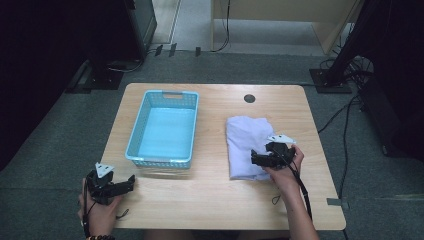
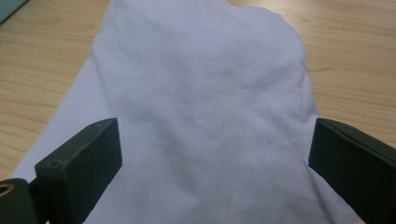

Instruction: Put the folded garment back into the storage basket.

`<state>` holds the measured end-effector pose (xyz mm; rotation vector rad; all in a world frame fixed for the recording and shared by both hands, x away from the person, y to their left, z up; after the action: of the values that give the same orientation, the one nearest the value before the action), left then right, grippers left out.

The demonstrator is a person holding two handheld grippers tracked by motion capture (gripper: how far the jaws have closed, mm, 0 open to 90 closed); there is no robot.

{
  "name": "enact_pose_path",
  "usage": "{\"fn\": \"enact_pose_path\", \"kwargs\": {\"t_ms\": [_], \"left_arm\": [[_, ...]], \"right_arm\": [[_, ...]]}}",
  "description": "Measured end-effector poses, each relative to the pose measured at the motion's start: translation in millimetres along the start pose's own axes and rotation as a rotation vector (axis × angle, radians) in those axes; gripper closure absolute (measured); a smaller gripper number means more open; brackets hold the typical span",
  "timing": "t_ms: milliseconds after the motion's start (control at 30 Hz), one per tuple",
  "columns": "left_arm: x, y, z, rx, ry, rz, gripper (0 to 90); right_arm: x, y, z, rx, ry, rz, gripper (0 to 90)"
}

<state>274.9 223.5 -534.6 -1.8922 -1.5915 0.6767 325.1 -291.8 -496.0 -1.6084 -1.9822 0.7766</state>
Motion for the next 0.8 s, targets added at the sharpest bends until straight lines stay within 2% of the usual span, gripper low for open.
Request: {"fn": "enact_pose_path", "kwargs": {"t_ms": [333, 433, 733, 800], "left_arm": [[0.0, 0.2, -0.2, 0.000, 0.000, 0.000, 0.0], [0.0, 0.2, -0.2, 0.000, 0.000, 0.000, 0.0], [0.0, 0.3, -0.3, 0.000, 0.001, 0.001, 0.0], [-0.1, 0.4, -0.4, -0.001, 0.001, 0.001, 0.0]], "right_arm": [[5.7, 18.6, -4.6, 0.026, 0.012, 0.010, 0.9], [9.6, 24.4, -6.4, 0.048, -0.006, 0.047, 0.9], [10.9, 33.7, -13.9, 0.066, 0.008, 0.049, 0.0], [12.5, 37.5, -14.7, 0.076, -0.006, 0.054, 0.0]]}}
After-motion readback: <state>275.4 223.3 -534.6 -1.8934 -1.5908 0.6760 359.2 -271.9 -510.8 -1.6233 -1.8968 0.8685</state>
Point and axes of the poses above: each handheld gripper's, and its own axes: y roughly forward along the jaws, z roughly out of its underside, x roughly to its left, the point moved 2 cm from there along y, roughly forward along the jaws, and after that the axes turned 2 degrees about -y, right-handed, at the moved point
